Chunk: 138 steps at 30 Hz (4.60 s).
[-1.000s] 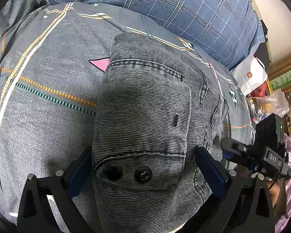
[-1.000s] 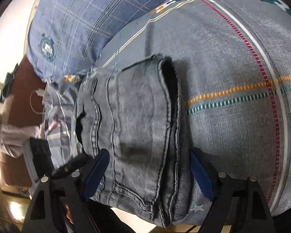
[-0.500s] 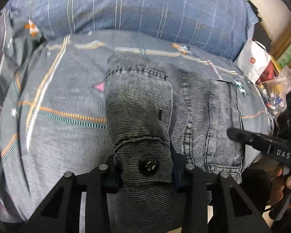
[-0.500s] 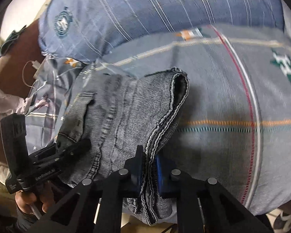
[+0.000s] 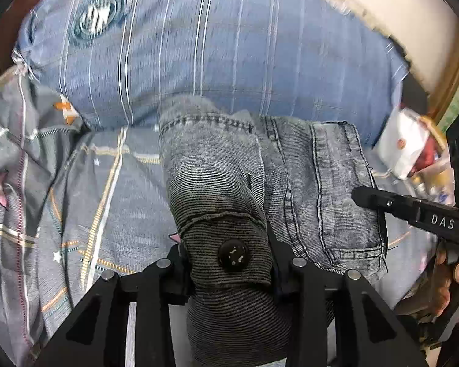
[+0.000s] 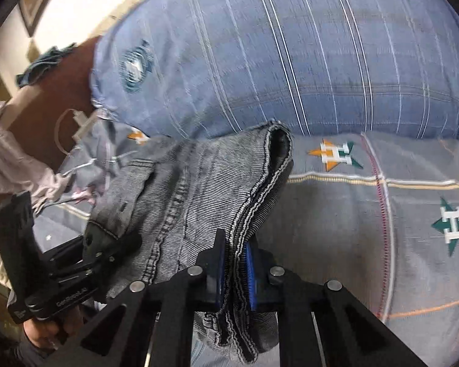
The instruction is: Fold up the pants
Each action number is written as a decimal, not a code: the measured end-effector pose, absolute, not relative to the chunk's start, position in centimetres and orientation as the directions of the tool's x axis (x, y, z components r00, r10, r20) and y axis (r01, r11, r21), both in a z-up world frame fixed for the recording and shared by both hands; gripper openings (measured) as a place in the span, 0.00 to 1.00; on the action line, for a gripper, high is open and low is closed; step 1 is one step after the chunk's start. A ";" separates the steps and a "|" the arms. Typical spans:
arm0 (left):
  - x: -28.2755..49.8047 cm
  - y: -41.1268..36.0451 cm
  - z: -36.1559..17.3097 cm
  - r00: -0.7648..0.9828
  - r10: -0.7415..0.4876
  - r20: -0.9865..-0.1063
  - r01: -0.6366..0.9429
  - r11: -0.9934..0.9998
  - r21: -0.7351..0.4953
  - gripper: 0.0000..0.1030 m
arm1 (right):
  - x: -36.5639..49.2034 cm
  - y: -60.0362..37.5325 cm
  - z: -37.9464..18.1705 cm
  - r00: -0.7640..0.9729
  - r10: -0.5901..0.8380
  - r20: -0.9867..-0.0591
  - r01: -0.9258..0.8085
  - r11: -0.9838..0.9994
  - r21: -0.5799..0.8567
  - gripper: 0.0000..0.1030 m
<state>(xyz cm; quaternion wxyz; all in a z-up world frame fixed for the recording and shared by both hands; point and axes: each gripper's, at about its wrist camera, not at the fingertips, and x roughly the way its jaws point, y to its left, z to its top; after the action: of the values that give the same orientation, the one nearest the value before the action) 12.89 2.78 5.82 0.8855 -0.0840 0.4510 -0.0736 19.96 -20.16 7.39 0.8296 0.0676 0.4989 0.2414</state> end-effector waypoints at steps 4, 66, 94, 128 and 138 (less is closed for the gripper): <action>15.2 2.9 -1.0 0.421 -0.180 -0.889 -0.014 0.979 -0.205 0.71 | 21.5 -19.5 0.0 0.276 0.354 -0.893 -0.255 0.923 0.287 0.20; 1.9 1.3 6.7 0.694 0.066 -0.717 -0.060 0.998 0.034 0.89 | 5.1 -17.5 8.1 0.628 0.136 -0.766 -0.343 0.932 -0.116 1.00; 8.5 4.3 -0.8 0.608 0.187 -0.772 -0.082 0.981 0.174 0.90 | 14.2 -17.2 -0.1 0.521 0.062 -0.851 -0.290 0.951 -0.108 1.00; 7.0 5.4 0.2 0.642 0.116 -0.758 -0.086 0.993 0.079 0.93 | 12.1 -15.4 3.0 0.648 0.001 -0.761 -0.314 0.911 -0.266 1.00; 3.8 2.9 2.3 0.641 0.151 -0.753 -0.077 0.988 0.133 0.93 | 6.9 -18.3 2.7 0.697 0.158 -0.699 -0.301 0.950 -0.085 1.00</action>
<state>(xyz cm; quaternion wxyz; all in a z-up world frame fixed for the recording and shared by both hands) 3.79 2.88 2.30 0.9047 0.0443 0.4191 0.0628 6.91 -18.34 2.68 0.9161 -0.0968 0.3685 0.1252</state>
